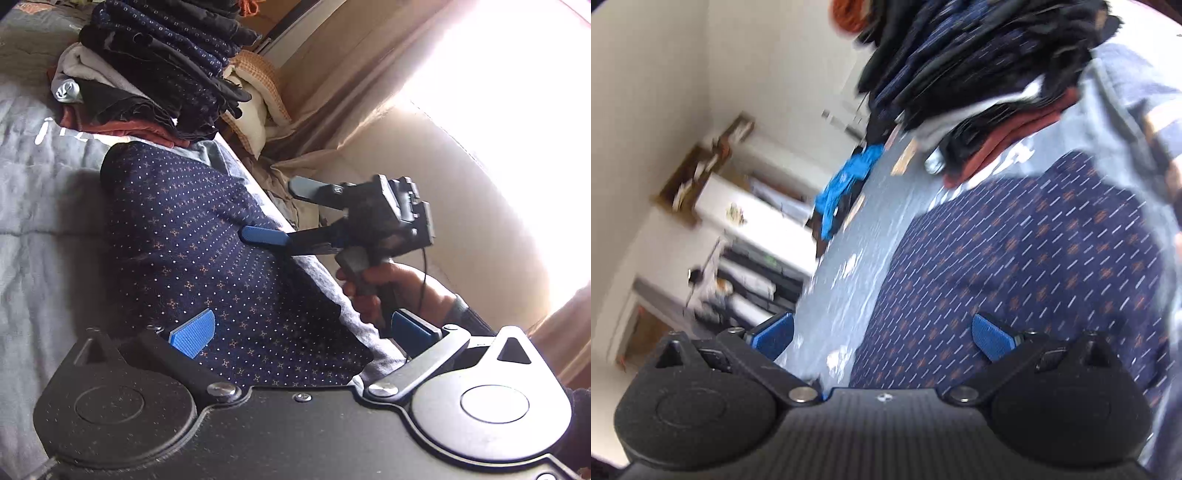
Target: Fold clothes
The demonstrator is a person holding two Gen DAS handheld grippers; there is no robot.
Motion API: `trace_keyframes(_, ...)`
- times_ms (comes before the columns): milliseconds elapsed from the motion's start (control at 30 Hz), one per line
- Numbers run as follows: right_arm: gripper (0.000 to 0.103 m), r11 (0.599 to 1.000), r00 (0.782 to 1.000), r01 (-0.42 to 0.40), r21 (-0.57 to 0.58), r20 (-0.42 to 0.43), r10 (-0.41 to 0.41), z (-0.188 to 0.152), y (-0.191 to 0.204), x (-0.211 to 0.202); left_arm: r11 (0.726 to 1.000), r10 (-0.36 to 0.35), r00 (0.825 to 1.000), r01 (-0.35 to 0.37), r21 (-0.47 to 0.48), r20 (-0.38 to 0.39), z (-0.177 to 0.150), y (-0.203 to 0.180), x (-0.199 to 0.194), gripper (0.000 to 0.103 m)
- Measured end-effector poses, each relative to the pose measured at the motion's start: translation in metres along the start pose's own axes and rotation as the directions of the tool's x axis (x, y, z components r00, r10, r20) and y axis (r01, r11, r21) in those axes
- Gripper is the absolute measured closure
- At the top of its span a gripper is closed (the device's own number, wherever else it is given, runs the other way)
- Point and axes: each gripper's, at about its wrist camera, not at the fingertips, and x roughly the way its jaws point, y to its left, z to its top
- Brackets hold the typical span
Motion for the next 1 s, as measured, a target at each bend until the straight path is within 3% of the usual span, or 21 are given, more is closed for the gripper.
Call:
trace_keyframes(233, 0.000, 0.996, 0.997, 0.059, 0.070, 0.053, -0.063, 0.024, -0.025, -0.012, 1.000, -0.014, 1.000, 0.014, -0.016, 0.009, 0.003, 0.005, -0.003, 0.000)
trace_keyframes(433, 0.000, 1.000, 0.997, 0.020, 0.010, 0.079, -0.021, 0.026, 0.016, -0.013, 0.990, -0.138, 0.990, 0.137, -0.016, -0.032, 0.002, -0.004, 0.006, 0.000)
trace_keyframes(533, 0.000, 0.999, 0.999, -0.047, -0.011, 0.026, 0.047, 0.007, 0.042, -0.008, 0.984, -0.174, 0.982, 0.172, -0.044, -0.072, -0.004, -0.004, 0.016, 0.000)
trace_keyframes(633, 0.000, 0.999, 0.998, -0.042, -0.003, -0.039, 0.042, -0.024, 0.052, -0.006, 0.978, -0.196, 0.976, 0.189, -0.085, -0.095, -0.008, 0.005, 0.024, 0.000)
trace_keyframes(733, 0.000, 1.000, 0.997, -0.007, 0.029, -0.080, 0.009, -0.055, 0.045, -0.014, 0.981, -0.163, 0.978, 0.146, -0.131, -0.127, -0.015, 0.022, 0.031, 0.000)
trace_keyframes(800, 0.000, 0.999, 0.997, 0.022, 0.043, -0.072, -0.019, -0.070, 0.036, -0.025, 0.981, -0.131, 0.981, 0.108, -0.161, -0.145, -0.020, 0.035, 0.034, 0.000)
trace_keyframes(867, 0.000, 0.997, 0.999, 0.022, 0.072, -0.048, -0.018, -0.080, 0.028, -0.039, 0.972, -0.160, 0.979, 0.133, -0.195, -0.129, -0.021, 0.044, 0.033, 0.000)
trace_keyframes(1000, 0.000, 0.997, 1.000, 0.009, 0.083, -0.027, -0.006, -0.091, 0.026, -0.058, 0.965, -0.217, 0.972, 0.201, -0.168, -0.089, -0.011, 0.037, 0.021, 0.000)
